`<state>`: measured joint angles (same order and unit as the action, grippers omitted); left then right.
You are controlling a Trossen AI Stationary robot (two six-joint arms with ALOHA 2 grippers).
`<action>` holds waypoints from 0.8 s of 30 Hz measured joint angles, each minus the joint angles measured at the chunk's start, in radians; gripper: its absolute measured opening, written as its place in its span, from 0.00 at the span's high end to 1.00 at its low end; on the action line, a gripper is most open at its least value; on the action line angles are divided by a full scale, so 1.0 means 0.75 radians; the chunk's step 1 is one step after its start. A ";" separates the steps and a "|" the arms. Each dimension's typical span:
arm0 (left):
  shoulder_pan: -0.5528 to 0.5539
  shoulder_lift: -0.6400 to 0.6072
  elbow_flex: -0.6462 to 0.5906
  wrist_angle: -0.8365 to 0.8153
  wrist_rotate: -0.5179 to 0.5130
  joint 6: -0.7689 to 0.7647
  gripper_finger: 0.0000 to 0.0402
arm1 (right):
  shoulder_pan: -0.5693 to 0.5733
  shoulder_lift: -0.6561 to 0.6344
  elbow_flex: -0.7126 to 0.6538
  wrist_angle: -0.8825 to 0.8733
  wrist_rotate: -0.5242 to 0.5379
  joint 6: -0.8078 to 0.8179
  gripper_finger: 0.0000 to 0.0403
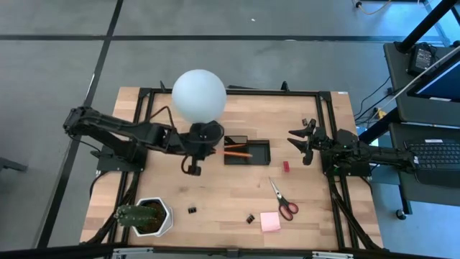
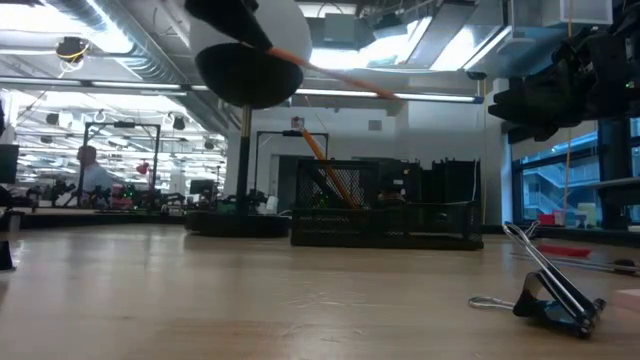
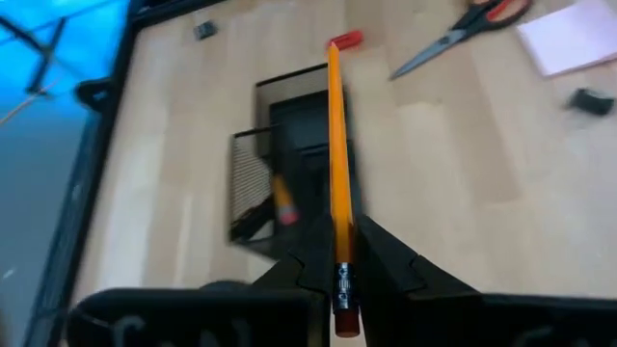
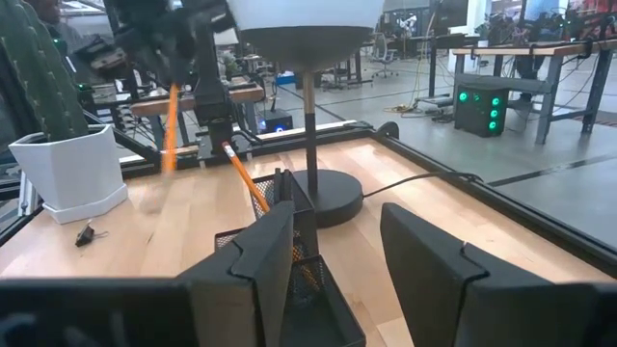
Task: Pick and place office supplies into organizer
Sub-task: Put the orange pencil into the black desk organizer
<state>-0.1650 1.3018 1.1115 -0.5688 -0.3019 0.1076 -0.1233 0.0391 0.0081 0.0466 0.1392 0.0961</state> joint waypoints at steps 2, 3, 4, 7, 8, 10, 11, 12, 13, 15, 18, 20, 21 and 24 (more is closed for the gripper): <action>0.009 0.000 0.032 -0.059 -0.032 -0.002 0.95 | 0.000 0.000 0.000 0.000 0.000 0.000 0.60; 0.013 0.000 0.046 -0.091 -0.037 -0.005 0.95 | 0.000 0.000 0.000 0.000 0.000 0.000 0.60; 0.017 -0.001 0.056 -0.119 -0.042 -0.016 0.95 | 0.000 0.000 0.000 0.000 0.000 0.000 0.60; 0.027 -0.001 0.058 -0.148 -0.062 -0.027 0.95 | 0.000 0.000 0.000 0.000 0.000 0.000 0.60; 0.030 -0.001 0.058 -0.148 -0.066 -0.036 0.95 | 0.000 0.000 0.000 0.000 0.000 0.000 0.60; 0.031 -0.001 0.058 -0.150 -0.072 -0.054 0.95 | 0.000 0.000 0.000 0.000 0.000 0.000 0.60; 0.030 0.003 0.058 -0.151 -0.072 -0.057 0.95 | 0.000 0.000 0.000 0.000 0.000 0.000 0.60; 0.029 0.009 0.059 -0.151 -0.074 -0.057 0.95 | 0.000 0.000 0.000 0.000 0.000 0.000 0.60; 0.028 0.014 0.059 -0.156 -0.082 -0.056 0.95 | 0.000 0.000 0.000 0.000 0.000 0.000 0.60; 0.028 0.029 0.059 -0.182 -0.090 -0.058 0.95 | 0.000 0.000 0.000 0.000 0.000 0.000 0.60; 0.030 0.063 0.059 -0.192 -0.089 -0.061 0.95 | 0.000 0.000 0.000 0.000 0.000 0.000 0.60; 0.028 0.084 0.059 -0.187 -0.086 -0.057 0.95 | 0.000 0.000 0.000 0.000 -0.001 0.000 0.60; 0.028 0.093 0.059 -0.188 -0.085 -0.057 0.95 | 0.000 0.000 0.000 0.000 0.000 0.000 0.60; 0.029 0.120 0.059 -0.186 -0.109 -0.076 0.95 | 0.000 0.000 0.000 0.000 -0.001 0.000 0.60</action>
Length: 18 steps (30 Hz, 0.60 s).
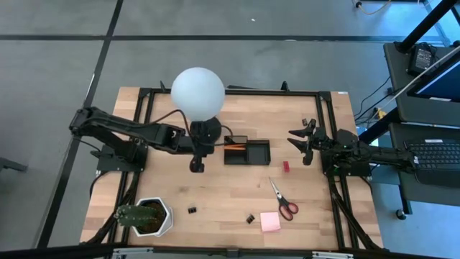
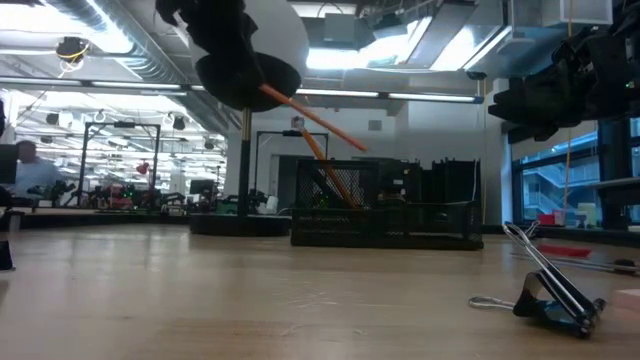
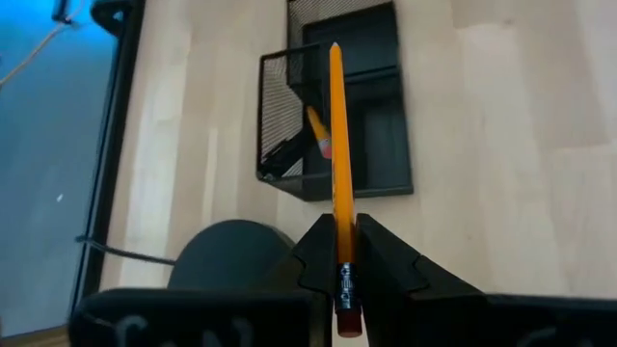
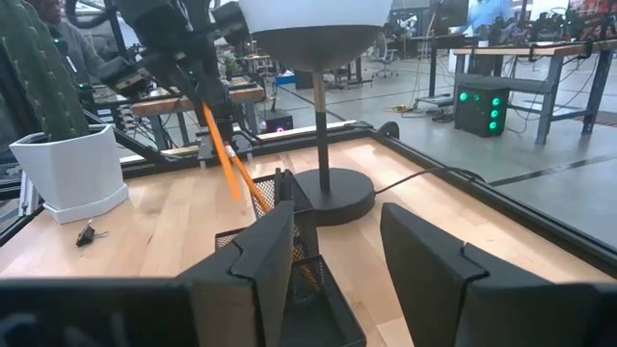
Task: Pick and place office supplies into organizer
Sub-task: Put the orange pencil into the black desk organizer
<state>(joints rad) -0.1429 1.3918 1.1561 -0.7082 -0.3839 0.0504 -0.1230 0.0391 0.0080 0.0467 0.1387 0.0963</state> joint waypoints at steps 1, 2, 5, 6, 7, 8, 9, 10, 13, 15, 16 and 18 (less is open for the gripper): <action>0.000 0.009 0.000 0.001 -0.017 -0.006 0.95 | 0.000 0.000 0.000 0.000 0.000 0.000 0.60; -0.001 0.017 0.000 0.000 -0.034 -0.010 0.95 | -0.001 0.000 0.000 0.000 0.001 0.000 0.60; 0.000 0.025 0.000 0.000 -0.045 -0.010 0.95 | 0.000 0.000 0.000 0.000 0.001 0.000 0.60; 0.000 0.025 0.000 0.000 -0.045 -0.010 0.95 | 0.000 -0.001 0.000 0.000 0.000 0.000 0.60; 0.000 0.025 0.000 0.001 -0.045 -0.011 0.95 | 0.000 0.000 0.000 0.000 0.000 0.000 0.60; 0.000 0.025 0.000 0.001 -0.045 -0.016 0.95 | 0.000 0.000 0.000 0.000 0.001 0.000 0.60; 0.000 0.025 0.000 0.001 -0.047 -0.018 0.95 | 0.000 0.000 0.000 0.000 0.000 0.000 0.60; 0.000 0.023 0.000 0.001 -0.050 -0.020 0.95 | 0.000 0.000 0.000 0.000 0.000 0.000 0.60; 0.000 0.021 0.000 0.001 -0.056 -0.037 0.95 | 0.000 0.000 0.000 0.000 0.000 0.000 0.60; 0.000 0.021 0.000 0.004 -0.055 -0.042 0.95 | 0.000 0.000 0.000 0.000 0.000 0.000 0.60; 0.000 0.021 0.000 0.005 -0.055 -0.041 0.95 | 0.000 0.000 0.000 0.000 0.000 0.000 0.60; 0.000 0.020 0.000 0.005 -0.055 -0.045 0.95 | 0.000 0.000 0.000 0.000 0.000 0.000 0.60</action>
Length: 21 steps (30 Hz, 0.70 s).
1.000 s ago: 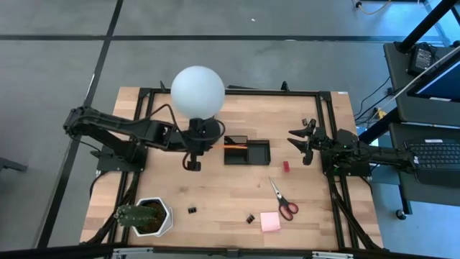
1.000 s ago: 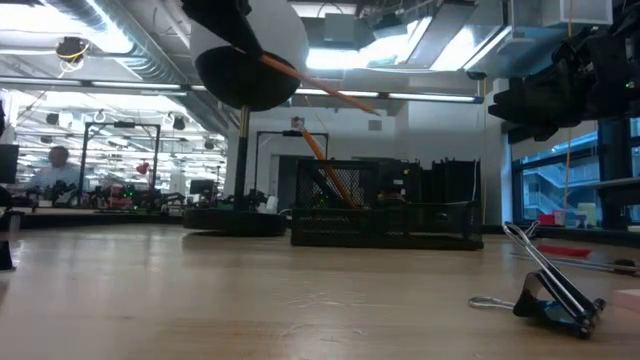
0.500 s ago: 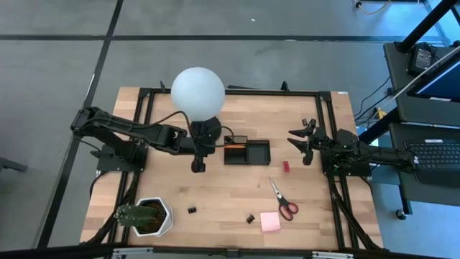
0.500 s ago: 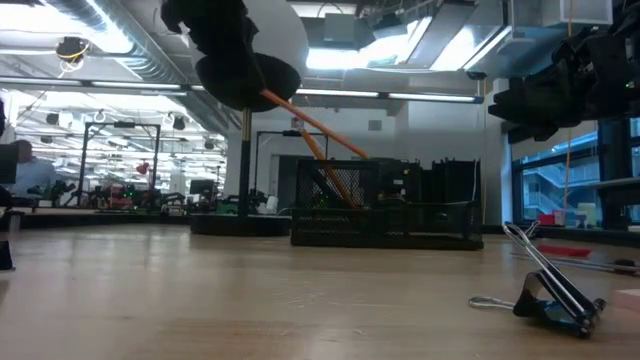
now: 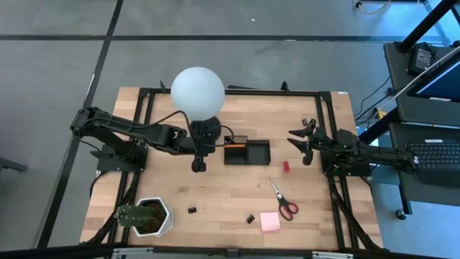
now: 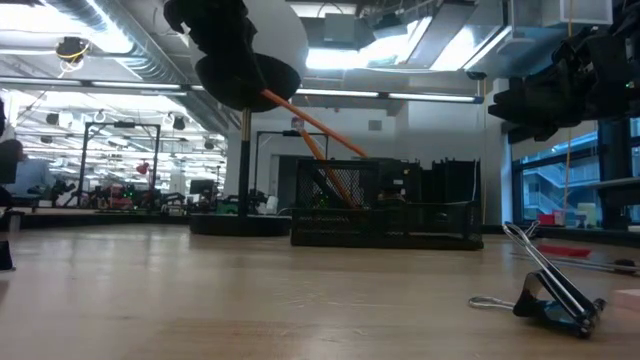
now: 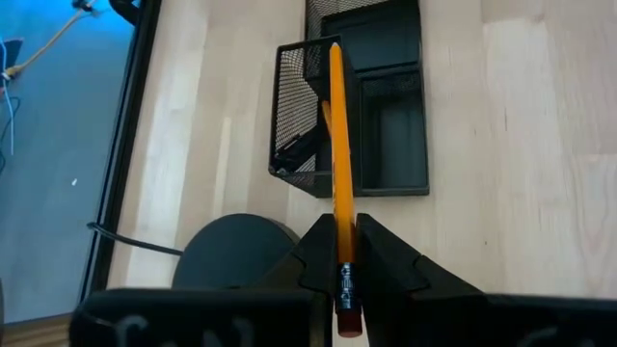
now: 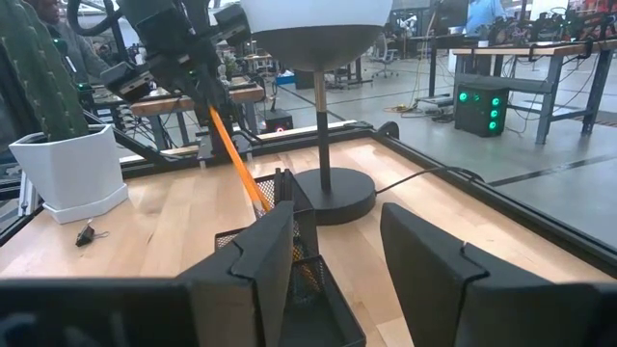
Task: Pick and place office supplies into organizer
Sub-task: Put the orange pencil into the black desk organizer
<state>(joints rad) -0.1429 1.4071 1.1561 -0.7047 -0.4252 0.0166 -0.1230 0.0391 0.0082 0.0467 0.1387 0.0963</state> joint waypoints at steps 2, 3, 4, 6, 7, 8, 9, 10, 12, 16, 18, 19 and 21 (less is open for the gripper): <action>0.000 0.000 0.000 0.000 -0.004 -0.015 0.95 | 0.000 0.000 0.000 0.000 0.000 0.000 0.60; 0.000 0.000 0.000 0.000 -0.009 -0.024 0.95 | 0.000 0.000 0.000 0.000 0.000 0.000 0.60; 0.000 0.000 0.000 -0.002 -0.020 -0.028 0.95 | 0.000 0.000 -0.001 0.000 0.000 0.000 0.60; 0.000 0.000 0.000 -0.003 -0.060 -0.041 0.95 | 0.000 0.000 0.000 0.000 0.000 0.000 0.60; 0.000 0.000 0.000 -0.003 -0.068 -0.042 0.95 | 0.000 0.000 0.000 0.000 0.000 0.000 0.60; 0.001 -0.001 0.000 -0.003 -0.069 -0.042 0.95 | 0.000 0.000 0.000 0.000 0.000 0.000 0.60; 0.001 -0.001 0.000 -0.004 -0.069 -0.042 0.95 | 0.000 0.000 0.000 0.000 0.000 0.000 0.60; 0.000 -0.001 0.000 -0.004 -0.069 -0.042 0.95 | 0.000 0.000 0.000 0.000 0.000 0.000 0.60; -0.001 0.000 0.000 -0.004 -0.068 -0.041 0.95 | 0.000 0.000 -0.001 0.000 0.000 0.000 0.60; -0.001 0.014 0.000 -0.003 -0.064 -0.022 0.95 | 0.000 0.000 0.000 0.000 0.001 0.000 0.60; 0.000 0.031 0.000 -0.006 -0.063 -0.002 0.95 | 0.000 0.000 0.000 0.000 0.000 0.000 0.60; 0.001 0.041 0.000 -0.008 -0.063 0.003 0.95 | 0.000 0.000 0.000 0.000 0.000 0.000 0.60; 0.001 0.062 0.001 -0.003 -0.066 0.007 0.95 | 0.000 0.000 0.000 0.000 0.000 0.000 0.60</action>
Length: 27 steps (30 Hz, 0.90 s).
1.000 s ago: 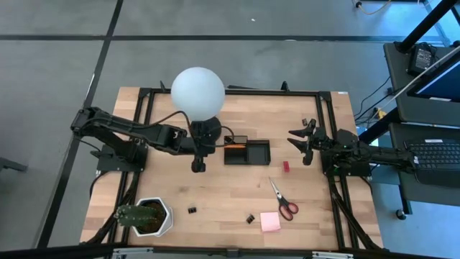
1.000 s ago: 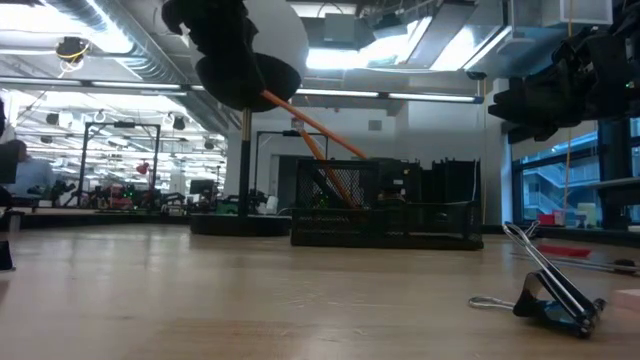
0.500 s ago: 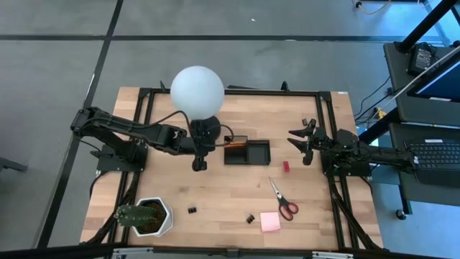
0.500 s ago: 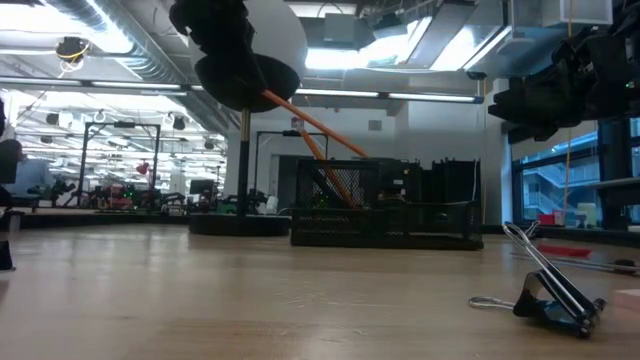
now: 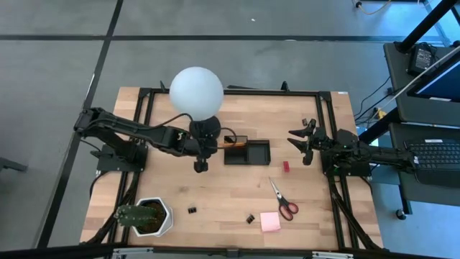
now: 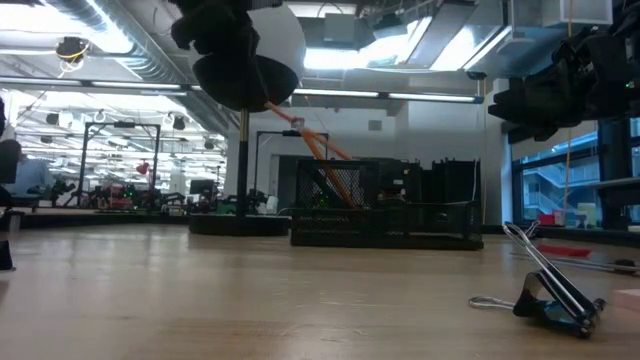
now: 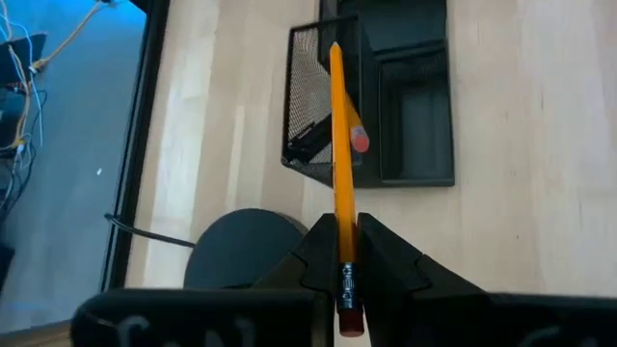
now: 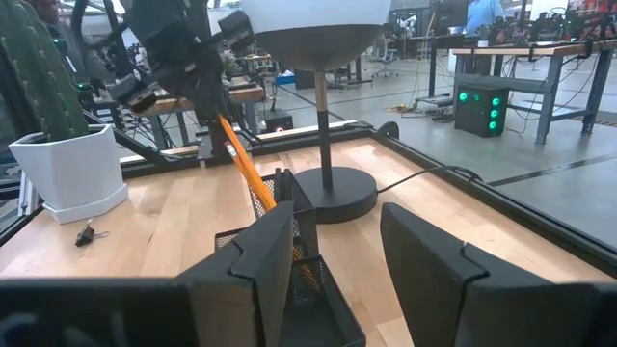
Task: Pick and place office supplies into organizer
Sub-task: Put the orange pencil into the black desk organizer
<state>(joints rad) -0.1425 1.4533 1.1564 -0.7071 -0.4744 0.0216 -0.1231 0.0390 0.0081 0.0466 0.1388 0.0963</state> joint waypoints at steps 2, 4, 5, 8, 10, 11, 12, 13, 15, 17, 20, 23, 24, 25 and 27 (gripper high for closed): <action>0.000 0.026 0.000 -0.001 -0.007 0.018 0.95 | 0.000 0.000 0.000 0.000 0.001 0.000 0.60; 0.000 0.046 0.000 0.000 -0.016 0.053 0.95 | 0.000 0.000 0.000 0.000 0.000 0.000 0.60; -0.001 0.055 0.000 0.000 -0.023 0.069 0.95 | 0.000 0.000 0.000 0.000 0.000 0.000 0.60; -0.006 0.083 -0.001 0.000 -0.075 0.116 0.95 | 0.000 0.000 0.000 0.000 0.000 0.000 0.60; -0.013 0.096 -0.001 0.011 -0.112 0.169 0.95 | 0.000 0.000 0.000 0.000 0.000 0.000 0.60; -0.018 0.098 -0.001 0.011 -0.124 0.205 0.95 | 0.000 0.000 0.000 0.000 0.000 -0.001 0.60; -0.022 0.102 -0.001 0.011 -0.137 0.244 0.95 | 0.000 0.000 0.000 0.000 0.000 -0.002 0.60; -0.028 0.109 -0.001 0.029 -0.157 0.282 0.95 | 0.000 0.000 0.000 0.000 0.001 -0.003 0.60; -0.038 0.116 -0.001 0.049 -0.181 0.360 0.95 | 0.000 0.000 0.000 0.000 0.000 -0.006 0.60; -0.045 0.121 0.000 0.083 -0.183 0.433 0.95 | 0.000 0.000 0.000 0.000 0.002 -0.008 0.60; -0.046 0.139 0.001 0.103 -0.198 0.520 0.94 | 0.000 0.000 0.000 0.000 0.001 -0.018 0.60; -0.046 0.158 0.001 0.116 -0.207 0.575 0.94 | 0.000 0.000 0.000 0.000 0.000 -0.019 0.60; -0.046 0.166 0.001 0.115 -0.221 0.587 0.94 | 0.000 0.000 0.000 0.000 0.000 -0.019 0.60; -0.046 0.174 0.001 0.116 -0.239 0.598 0.94 | 0.000 0.000 0.000 0.000 0.000 -0.019 0.60; -0.046 0.191 0.001 0.114 -0.289 0.633 0.94 | 0.000 0.000 0.000 0.000 0.000 -0.024 0.60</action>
<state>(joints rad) -0.1768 1.5969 1.1568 -0.6214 -0.6910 0.4965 -0.1234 0.0391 0.0078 0.0463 0.1390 0.0780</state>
